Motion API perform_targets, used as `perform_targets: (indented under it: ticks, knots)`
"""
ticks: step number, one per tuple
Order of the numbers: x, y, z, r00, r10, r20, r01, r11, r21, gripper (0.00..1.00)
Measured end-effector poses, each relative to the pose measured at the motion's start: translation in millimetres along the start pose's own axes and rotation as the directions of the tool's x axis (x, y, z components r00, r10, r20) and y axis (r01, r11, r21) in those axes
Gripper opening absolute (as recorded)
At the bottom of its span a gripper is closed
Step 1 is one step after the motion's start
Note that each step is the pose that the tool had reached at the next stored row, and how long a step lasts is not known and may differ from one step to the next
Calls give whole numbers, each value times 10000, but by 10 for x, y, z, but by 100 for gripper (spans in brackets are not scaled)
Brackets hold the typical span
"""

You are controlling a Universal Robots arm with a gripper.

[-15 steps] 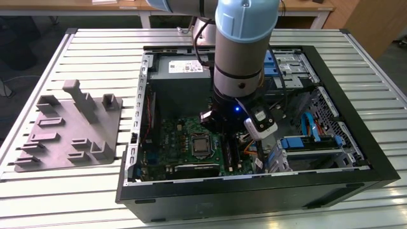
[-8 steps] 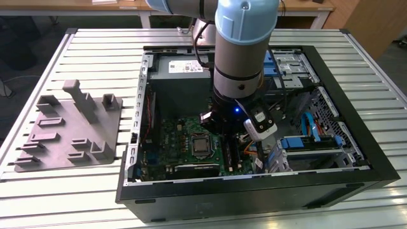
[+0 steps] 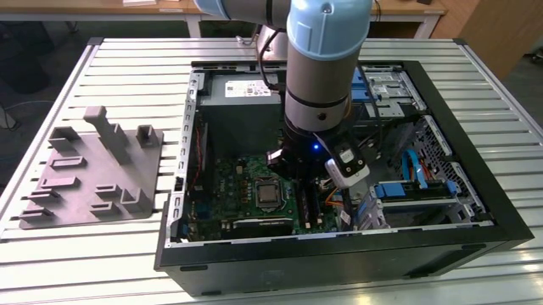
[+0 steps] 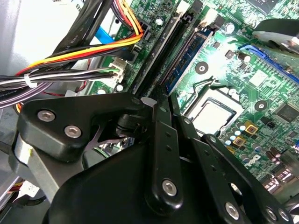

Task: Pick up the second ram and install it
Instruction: 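Insert the second ram into the second slot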

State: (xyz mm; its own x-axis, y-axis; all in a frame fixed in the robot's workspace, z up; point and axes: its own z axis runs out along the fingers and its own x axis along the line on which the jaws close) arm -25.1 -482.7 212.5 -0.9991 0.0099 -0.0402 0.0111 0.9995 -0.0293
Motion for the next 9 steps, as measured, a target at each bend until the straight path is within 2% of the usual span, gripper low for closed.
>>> perform_targets:
  ticks: [9]
  knots:
    - [1,2,51,10000,1,-1,-1,10000,3,14]
